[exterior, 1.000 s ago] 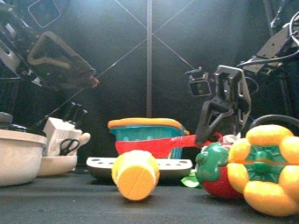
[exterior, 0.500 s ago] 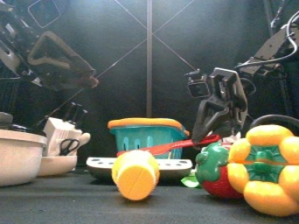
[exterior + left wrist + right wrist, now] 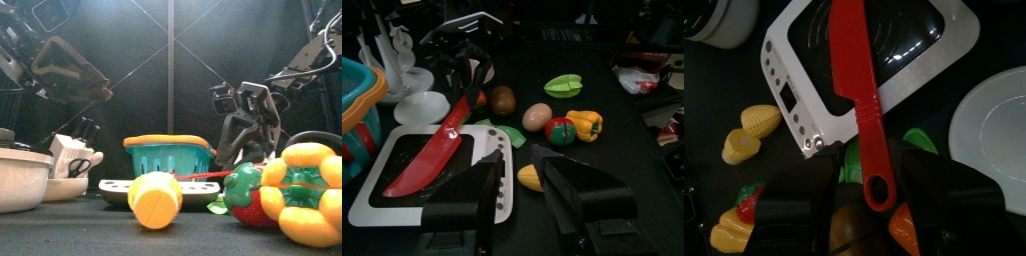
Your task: Place knife onto stove
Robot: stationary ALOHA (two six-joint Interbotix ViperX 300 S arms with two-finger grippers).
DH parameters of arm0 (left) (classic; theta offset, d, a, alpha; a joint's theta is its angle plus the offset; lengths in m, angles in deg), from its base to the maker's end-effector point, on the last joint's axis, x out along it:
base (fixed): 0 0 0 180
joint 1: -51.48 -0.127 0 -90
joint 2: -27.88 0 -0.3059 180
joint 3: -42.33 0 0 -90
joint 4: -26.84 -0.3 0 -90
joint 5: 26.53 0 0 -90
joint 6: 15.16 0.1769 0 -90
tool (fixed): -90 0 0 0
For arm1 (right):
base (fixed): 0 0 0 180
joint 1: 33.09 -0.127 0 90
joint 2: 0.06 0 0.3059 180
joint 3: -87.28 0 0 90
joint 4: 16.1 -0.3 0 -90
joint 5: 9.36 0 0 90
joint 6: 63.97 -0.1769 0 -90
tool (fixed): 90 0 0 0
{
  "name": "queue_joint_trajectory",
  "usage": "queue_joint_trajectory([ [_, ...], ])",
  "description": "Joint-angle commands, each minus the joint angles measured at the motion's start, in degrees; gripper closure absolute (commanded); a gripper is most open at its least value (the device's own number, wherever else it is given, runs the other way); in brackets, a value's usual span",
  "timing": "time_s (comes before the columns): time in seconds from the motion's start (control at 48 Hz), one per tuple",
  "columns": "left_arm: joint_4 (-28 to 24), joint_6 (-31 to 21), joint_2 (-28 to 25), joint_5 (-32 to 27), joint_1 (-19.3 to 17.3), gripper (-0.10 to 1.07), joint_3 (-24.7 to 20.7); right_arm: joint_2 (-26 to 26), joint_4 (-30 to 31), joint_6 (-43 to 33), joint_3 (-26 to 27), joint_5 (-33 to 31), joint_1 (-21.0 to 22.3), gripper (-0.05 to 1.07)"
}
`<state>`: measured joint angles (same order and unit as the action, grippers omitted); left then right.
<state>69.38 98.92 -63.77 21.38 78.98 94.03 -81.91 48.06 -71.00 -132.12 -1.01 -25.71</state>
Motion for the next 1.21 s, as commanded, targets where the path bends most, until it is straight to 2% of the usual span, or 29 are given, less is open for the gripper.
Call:
queue_joint_trajectory([
  [0.0, -0.09, 0.0, 0.18, 0.26, -0.09, 0.26, -0.62, -0.79, 0.09, 0.0, 1.41, -0.79, 0.09, 0.21],
  [0.354, -0.18, 0.0, 0.09, 0.09, -0.09, 0.26, -0.35, -1.49, 1.23, 0.09, 1.85, -3.16, -0.35, 0.21],
  [0.583, -0.18, -0.09, 0.0, -0.35, -0.09, 0.26, -0.18, -3.08, 5.27, 0.18, 3.43, -3.43, -6.24, 0.22],
  [0.854, -0.09, -0.18, -0.09, -0.44, -0.09, 0.26, 0.0, -2.64, 12.13, 0.09, 7.82, -9.23, -13.54, 0.22],
  [1.188, 0.0, -0.18, -0.09, -0.44, -0.09, 0.26, 0.0, -2.29, 12.83, 0.09, 8.17, -14.15, -15.91, 0.22],
])
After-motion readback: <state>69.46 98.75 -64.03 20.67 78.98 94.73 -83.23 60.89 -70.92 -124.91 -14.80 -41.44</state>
